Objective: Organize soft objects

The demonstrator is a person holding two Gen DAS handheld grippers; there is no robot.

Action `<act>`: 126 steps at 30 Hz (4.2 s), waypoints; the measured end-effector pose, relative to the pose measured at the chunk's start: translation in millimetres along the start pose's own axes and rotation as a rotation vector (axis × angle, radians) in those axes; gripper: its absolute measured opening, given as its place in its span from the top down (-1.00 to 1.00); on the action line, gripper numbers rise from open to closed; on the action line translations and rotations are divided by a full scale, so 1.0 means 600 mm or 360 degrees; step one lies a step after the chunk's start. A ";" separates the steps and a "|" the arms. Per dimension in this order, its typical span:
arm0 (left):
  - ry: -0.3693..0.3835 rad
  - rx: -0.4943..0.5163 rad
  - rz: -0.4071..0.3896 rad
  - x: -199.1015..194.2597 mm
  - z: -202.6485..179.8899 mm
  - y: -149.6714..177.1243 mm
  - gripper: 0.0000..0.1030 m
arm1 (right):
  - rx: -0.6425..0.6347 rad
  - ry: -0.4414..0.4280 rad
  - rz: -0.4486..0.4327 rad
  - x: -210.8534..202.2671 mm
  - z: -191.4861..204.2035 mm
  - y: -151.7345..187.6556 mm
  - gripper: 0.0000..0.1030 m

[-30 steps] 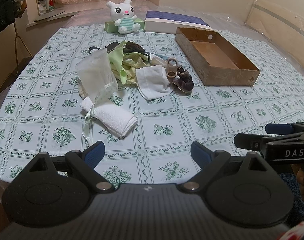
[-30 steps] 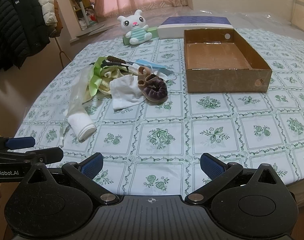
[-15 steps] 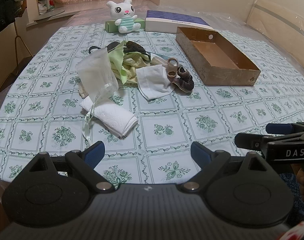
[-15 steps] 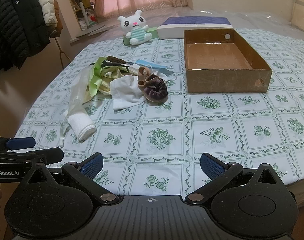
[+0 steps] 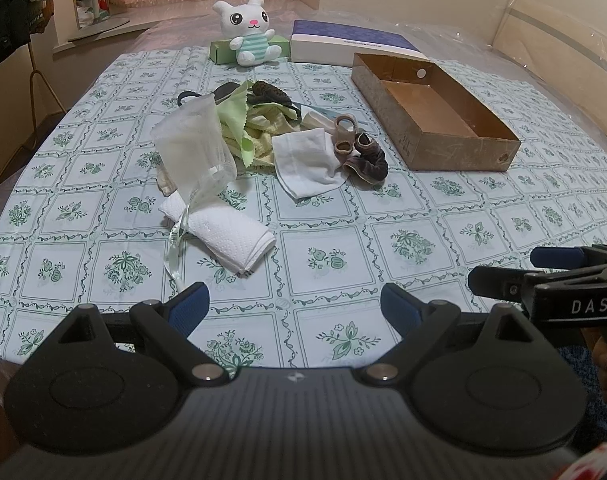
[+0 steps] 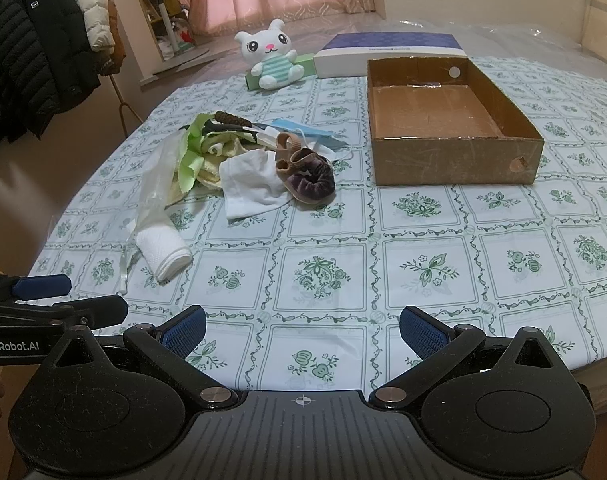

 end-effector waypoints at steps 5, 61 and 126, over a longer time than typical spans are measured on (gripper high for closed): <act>0.0001 0.0001 0.0000 0.000 0.000 0.000 -0.78 | 0.0003 0.0000 0.0003 0.001 0.000 0.001 -1.00; -0.0208 -0.0085 -0.0068 0.144 0.096 -0.097 -0.75 | -0.0171 -0.0087 -0.0223 0.173 -0.028 -0.128 -0.62; 0.0001 -0.0294 -0.0114 0.138 0.160 -0.114 0.89 | -0.0079 -0.0211 -0.0442 0.160 -0.012 -0.194 0.96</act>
Point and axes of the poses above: each gripper's, at about its wrist camera, not at the fingertips, and x roughly the way its jaws point, z to its left, y to its underside, the point moved 7 cm from there along x, roughly the way its jaws point, and after that the axes turned 2 degrees about -z, right-handed, at the moved point
